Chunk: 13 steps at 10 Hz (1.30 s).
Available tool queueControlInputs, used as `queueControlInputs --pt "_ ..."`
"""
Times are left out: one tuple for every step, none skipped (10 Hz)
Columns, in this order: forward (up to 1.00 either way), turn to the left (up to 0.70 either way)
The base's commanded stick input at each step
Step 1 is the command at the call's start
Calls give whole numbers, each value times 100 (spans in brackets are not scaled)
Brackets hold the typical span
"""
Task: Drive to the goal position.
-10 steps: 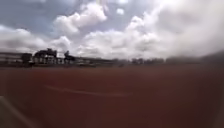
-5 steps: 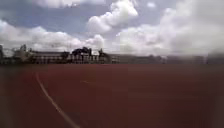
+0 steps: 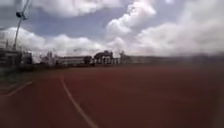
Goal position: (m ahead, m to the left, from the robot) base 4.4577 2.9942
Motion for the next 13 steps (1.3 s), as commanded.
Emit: queueControlInputs --pt "0 25" --pt "0 0" --pt "0 0" --pt "0 0" --pt "0 0" --pt "0 0" --pt "0 0" --pt "0 0" --pt "0 0" --pt "0 85" --pt "0 99" --pt "0 100" --pt "0 100"
